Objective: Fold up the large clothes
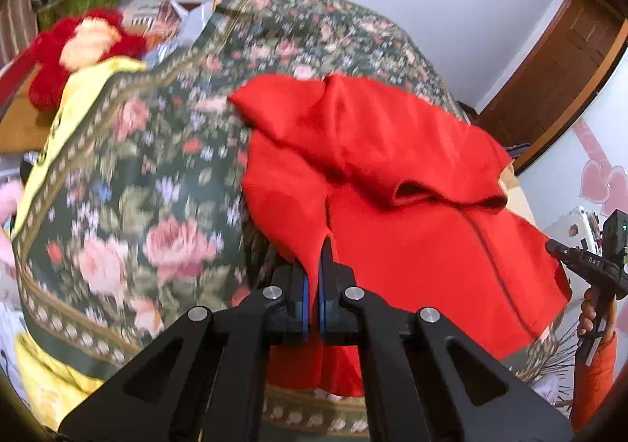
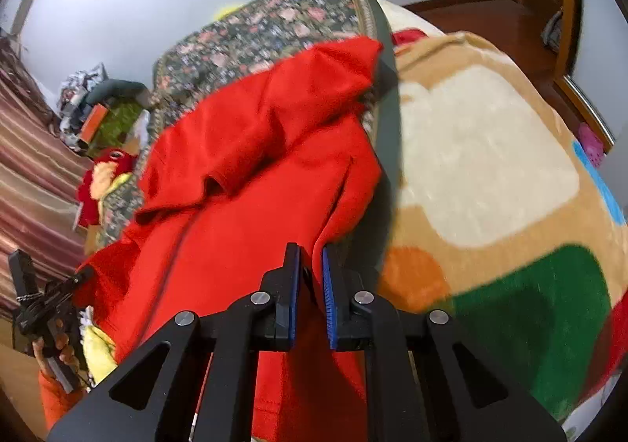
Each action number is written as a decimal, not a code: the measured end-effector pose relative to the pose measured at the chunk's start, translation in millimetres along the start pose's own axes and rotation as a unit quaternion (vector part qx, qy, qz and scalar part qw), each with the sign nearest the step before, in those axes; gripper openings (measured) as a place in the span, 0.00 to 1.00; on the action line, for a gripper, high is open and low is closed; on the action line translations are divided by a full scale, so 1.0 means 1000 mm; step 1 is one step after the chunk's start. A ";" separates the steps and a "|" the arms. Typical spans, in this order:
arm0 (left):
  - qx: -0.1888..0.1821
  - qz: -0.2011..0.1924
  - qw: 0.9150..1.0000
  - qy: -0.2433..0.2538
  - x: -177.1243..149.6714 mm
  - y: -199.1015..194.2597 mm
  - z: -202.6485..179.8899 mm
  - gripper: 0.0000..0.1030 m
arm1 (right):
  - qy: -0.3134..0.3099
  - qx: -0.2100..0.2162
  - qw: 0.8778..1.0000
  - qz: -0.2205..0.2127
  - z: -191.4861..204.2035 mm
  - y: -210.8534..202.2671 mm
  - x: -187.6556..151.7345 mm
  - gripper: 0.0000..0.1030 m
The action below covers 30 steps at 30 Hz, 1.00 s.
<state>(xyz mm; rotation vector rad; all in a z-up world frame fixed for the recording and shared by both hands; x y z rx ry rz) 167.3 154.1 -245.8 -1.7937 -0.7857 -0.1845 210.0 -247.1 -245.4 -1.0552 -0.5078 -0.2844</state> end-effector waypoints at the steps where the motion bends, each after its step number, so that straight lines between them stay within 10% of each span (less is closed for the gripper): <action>1: -0.004 -0.006 1.000 0.003 0.006 -0.002 -0.003 0.02 | -0.002 0.002 1.000 -0.006 0.001 -0.002 0.006 0.10; 20: -0.028 -0.062 0.997 -0.037 0.138 0.038 -0.018 0.02 | -0.026 -0.024 0.995 -0.094 -0.009 0.015 0.131 0.03; 30: -0.003 -0.043 0.999 0.017 0.130 0.082 -0.042 0.02 | -0.010 -0.038 0.999 -0.015 -0.030 0.042 0.108 0.08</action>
Point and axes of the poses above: each gripper's, at about its wrist camera, not at the fingertips, and y roughly the way its jaws point, z to its left, x to its top, the point moved 5 cm from there along y, roughly the way its jaws point, and after that the axes turned 9 degrees about -y, right-handed, at the moved point
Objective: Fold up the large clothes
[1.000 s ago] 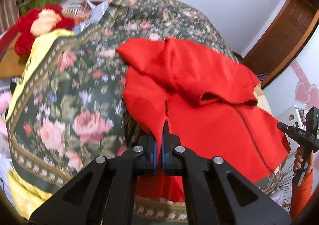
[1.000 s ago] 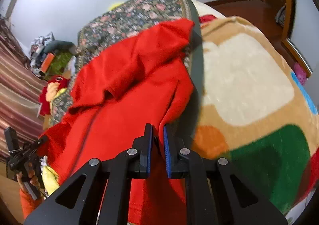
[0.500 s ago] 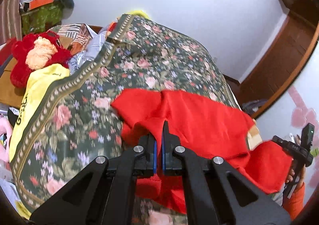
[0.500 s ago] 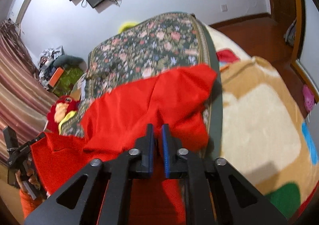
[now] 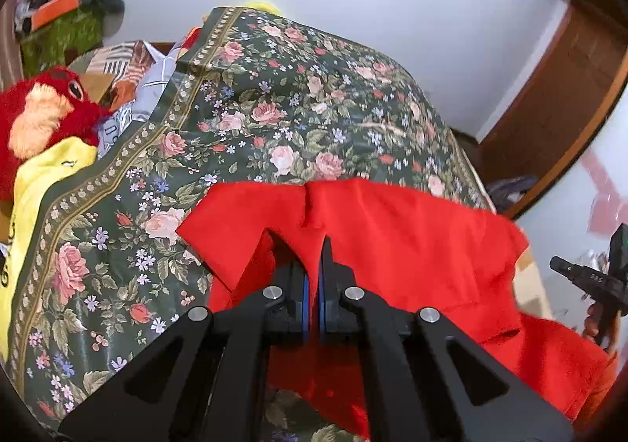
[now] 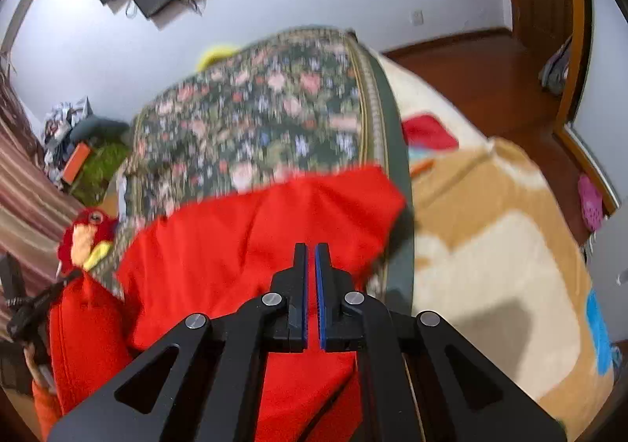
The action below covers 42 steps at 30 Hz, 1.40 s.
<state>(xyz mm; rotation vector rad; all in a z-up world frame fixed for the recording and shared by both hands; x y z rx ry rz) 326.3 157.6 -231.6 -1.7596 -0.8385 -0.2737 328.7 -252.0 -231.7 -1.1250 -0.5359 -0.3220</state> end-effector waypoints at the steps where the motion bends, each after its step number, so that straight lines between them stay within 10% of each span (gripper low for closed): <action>1: 0.004 0.000 1.000 0.006 -0.002 -0.001 -0.001 0.02 | 0.003 0.003 1.000 0.015 -0.001 0.001 -0.007 0.17; 4: 0.018 -0.006 1.000 0.024 -0.011 -0.011 -0.002 0.02 | 0.022 0.008 0.999 0.040 -0.004 -0.005 -0.031 0.47; 26: 0.036 0.013 0.999 0.019 -0.081 -0.070 0.027 0.02 | 0.037 -0.009 0.992 0.120 0.007 -0.028 -0.144 0.51; 38: 0.053 0.049 0.997 0.032 -0.102 -0.068 0.036 0.04 | 0.002 -0.002 0.996 0.091 0.030 -0.026 -0.133 0.21; 42: 0.066 0.077 0.994 0.033 -0.110 -0.061 0.049 0.36 | -0.008 0.006 0.996 0.093 0.033 -0.020 -0.131 0.19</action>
Point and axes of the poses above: each gripper's, at about its wrist camera, not at the fingertips, and y roughly the way its jaws point, z to its left, x to its top, the point moved 5 cm from there along y, roughly the way its jaws point, and after that the axes turned 9 degrees about -y, right-handed, at the moved point
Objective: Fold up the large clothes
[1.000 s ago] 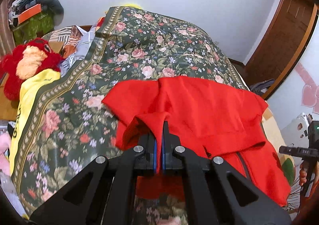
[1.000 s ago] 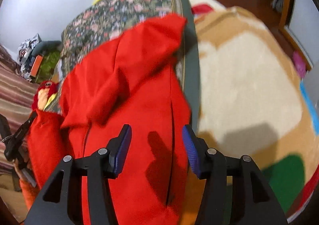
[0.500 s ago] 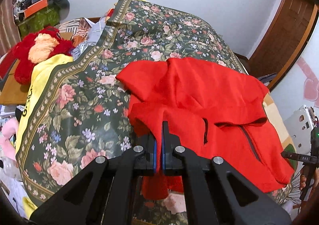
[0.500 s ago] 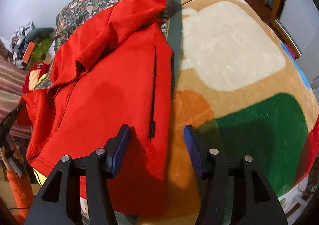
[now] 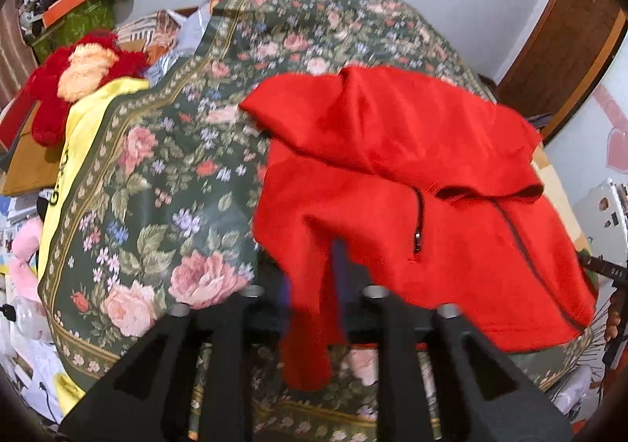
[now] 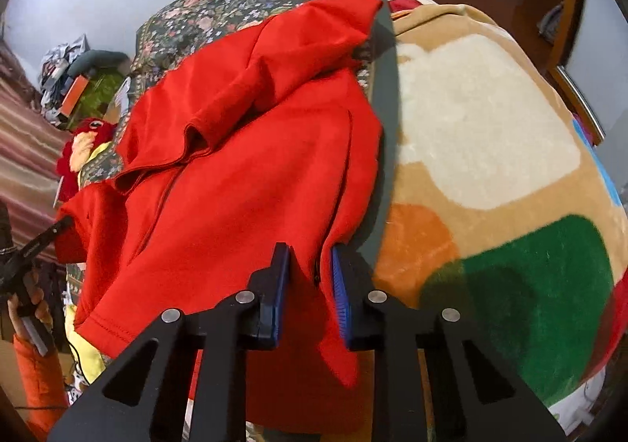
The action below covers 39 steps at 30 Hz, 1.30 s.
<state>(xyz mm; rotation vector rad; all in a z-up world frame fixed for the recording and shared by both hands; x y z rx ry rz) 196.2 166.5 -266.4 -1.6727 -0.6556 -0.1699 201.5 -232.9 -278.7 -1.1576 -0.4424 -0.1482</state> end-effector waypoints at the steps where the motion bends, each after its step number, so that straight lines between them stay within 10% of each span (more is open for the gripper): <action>1: -0.002 0.011 1.000 -0.006 -0.003 0.005 0.004 0.45 | 0.002 0.002 1.000 0.004 -0.001 0.004 -0.001 0.20; 17: -0.120 0.127 0.978 -0.114 -0.050 0.073 0.046 0.47 | 0.015 0.032 0.999 -0.002 0.004 0.011 0.008 0.16; 20: -0.127 0.124 0.979 -0.098 -0.047 0.073 0.036 0.24 | 0.001 0.032 0.999 -0.012 0.011 0.008 0.014 0.13; 23: -0.124 0.103 0.984 -0.074 -0.037 0.062 0.022 0.05 | -0.016 0.026 0.999 -0.034 0.019 0.001 0.023 0.12; 39: -0.175 -0.047 0.983 -0.042 0.106 -0.008 -0.038 0.03 | -0.028 -0.015 0.987 -0.160 0.006 -0.039 0.130 0.01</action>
Point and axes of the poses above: each gripper's, at about its wrist camera, not at the fingertips, and y roughly the way its jaws point, z to its left, x to its top, the point moved 5 cm from there along y, roughly the way its jaws point, and after that the axes turned 9 degrees about -y, right-handed, at the moved point
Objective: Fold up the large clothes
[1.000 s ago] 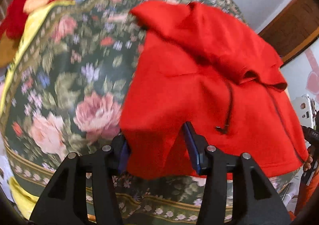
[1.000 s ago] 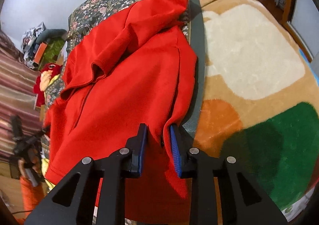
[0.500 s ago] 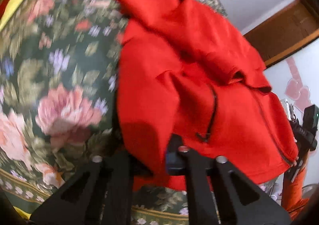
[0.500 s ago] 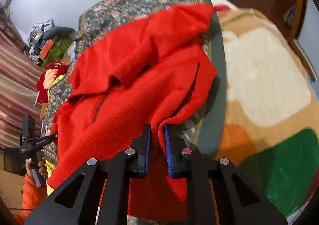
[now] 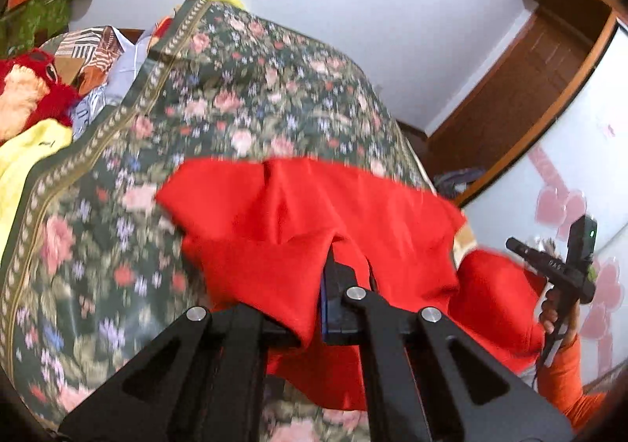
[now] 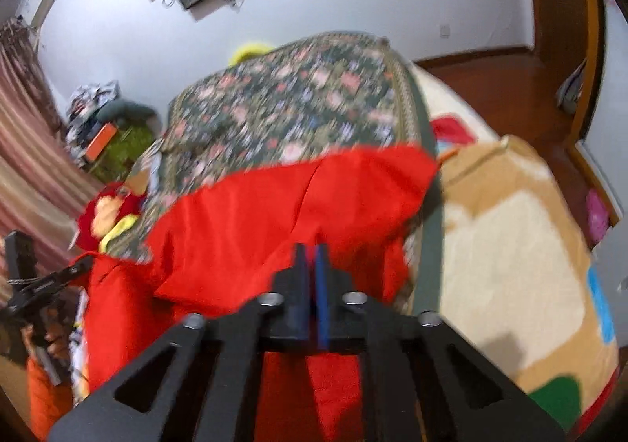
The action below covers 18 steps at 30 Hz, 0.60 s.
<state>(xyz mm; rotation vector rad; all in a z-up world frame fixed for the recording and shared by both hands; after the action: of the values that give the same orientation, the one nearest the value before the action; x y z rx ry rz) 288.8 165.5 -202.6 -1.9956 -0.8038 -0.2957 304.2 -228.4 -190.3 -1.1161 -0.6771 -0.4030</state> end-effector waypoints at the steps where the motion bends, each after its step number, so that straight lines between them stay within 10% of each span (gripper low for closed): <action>1: -0.001 -0.002 1.000 -0.008 0.010 0.006 0.002 0.03 | 0.005 0.002 1.000 -0.001 -0.003 0.003 0.007 0.00; 12: 0.023 0.055 0.997 -0.053 0.024 0.096 0.033 0.03 | 0.032 -0.003 0.997 0.065 -0.035 0.054 0.012 0.02; 18: 0.045 0.060 0.997 -0.021 0.013 0.101 0.031 0.03 | 0.063 0.018 0.988 0.142 -0.031 0.040 -0.047 0.46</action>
<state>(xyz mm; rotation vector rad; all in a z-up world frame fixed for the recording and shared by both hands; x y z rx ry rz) 360.1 161.2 -281.7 -1.9620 -0.7084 -0.1468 303.0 -242.7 -257.9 -1.1240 -0.4041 -0.2141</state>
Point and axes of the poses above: each gripper's, at about its wrist camera, not at the fingertips, and y roughly the way its jaws point, z to its left, x to its top, the point moved 5 cm from there along y, roughly the way its jaws point, and after that the axes turned 9 degrees about -y, right-handed, at the moved point
